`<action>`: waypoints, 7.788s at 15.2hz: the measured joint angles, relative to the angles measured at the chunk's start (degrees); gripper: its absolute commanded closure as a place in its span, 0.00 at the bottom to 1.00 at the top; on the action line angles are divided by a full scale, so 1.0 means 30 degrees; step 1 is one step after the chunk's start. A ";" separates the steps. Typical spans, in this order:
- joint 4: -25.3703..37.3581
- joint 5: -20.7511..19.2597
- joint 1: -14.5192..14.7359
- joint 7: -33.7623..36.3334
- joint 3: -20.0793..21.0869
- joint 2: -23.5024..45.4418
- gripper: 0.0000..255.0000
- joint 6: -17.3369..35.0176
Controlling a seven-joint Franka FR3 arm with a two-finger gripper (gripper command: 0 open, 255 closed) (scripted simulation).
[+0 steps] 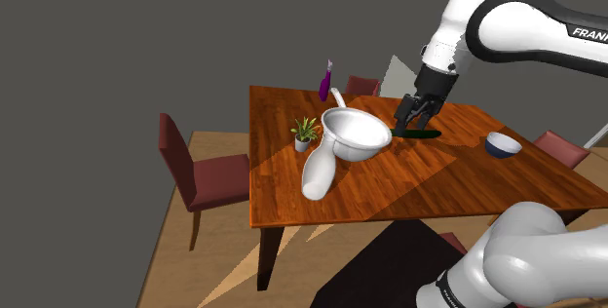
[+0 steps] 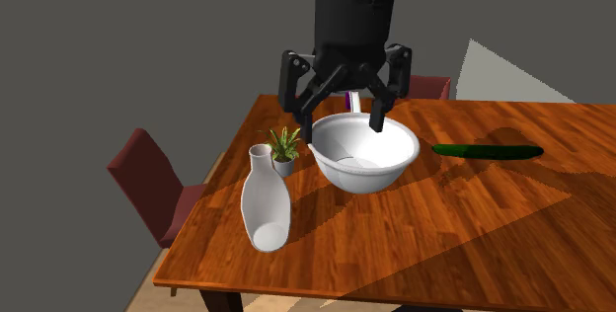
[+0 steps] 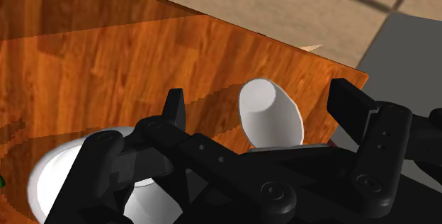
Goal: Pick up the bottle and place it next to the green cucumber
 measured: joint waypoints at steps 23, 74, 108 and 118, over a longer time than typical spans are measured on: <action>0.3774 0.0685 0.0637 0.1997 0.1487 1.2025 0.00 0.8075; 0.9403 0.0652 0.0628 0.2172 0.1457 1.1366 1.00 0.1798; 2.1176 0.0501 0.0348 0.1888 0.1180 1.4383 1.00 -0.6979; 1.6097 0.0122 -0.1579 -0.2558 -0.1243 1.2059 1.00 -0.4326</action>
